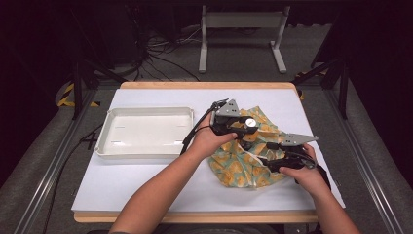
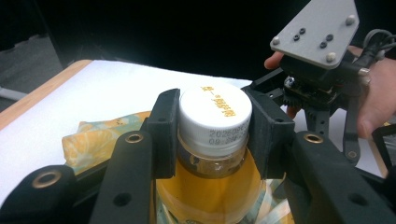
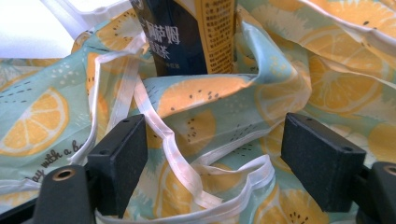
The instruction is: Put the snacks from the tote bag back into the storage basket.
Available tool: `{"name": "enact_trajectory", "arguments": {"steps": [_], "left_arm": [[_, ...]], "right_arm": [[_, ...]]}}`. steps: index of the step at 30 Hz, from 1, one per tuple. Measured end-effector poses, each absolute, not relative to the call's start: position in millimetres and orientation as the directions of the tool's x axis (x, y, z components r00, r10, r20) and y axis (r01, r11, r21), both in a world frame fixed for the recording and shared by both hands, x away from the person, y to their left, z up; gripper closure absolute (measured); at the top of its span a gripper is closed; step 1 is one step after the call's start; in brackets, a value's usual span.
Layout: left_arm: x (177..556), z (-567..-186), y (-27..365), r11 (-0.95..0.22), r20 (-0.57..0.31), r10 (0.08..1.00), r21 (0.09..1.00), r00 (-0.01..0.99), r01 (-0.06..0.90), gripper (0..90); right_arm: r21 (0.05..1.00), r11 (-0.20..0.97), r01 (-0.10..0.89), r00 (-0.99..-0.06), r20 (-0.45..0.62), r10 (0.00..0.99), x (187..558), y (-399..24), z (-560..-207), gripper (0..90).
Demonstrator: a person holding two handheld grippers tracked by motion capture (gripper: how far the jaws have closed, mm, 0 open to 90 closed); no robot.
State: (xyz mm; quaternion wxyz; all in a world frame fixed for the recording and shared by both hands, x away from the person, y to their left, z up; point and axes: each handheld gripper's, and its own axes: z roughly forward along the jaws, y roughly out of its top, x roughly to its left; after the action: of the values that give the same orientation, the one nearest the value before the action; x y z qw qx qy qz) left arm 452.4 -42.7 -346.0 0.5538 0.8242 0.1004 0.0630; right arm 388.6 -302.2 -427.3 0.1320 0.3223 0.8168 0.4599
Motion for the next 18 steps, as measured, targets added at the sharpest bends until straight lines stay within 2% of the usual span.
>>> {"name": "enact_trajectory", "arguments": {"steps": [18], "left_arm": [[446, -315, -41, -0.352, 0.011, 0.233, 0.933, 0.972, 0.073, 58.4]], "right_arm": [[0.847, 0.367, 0.386, -0.764, 0.070, 0.641, 386, -302, -424, 23.2]]}}
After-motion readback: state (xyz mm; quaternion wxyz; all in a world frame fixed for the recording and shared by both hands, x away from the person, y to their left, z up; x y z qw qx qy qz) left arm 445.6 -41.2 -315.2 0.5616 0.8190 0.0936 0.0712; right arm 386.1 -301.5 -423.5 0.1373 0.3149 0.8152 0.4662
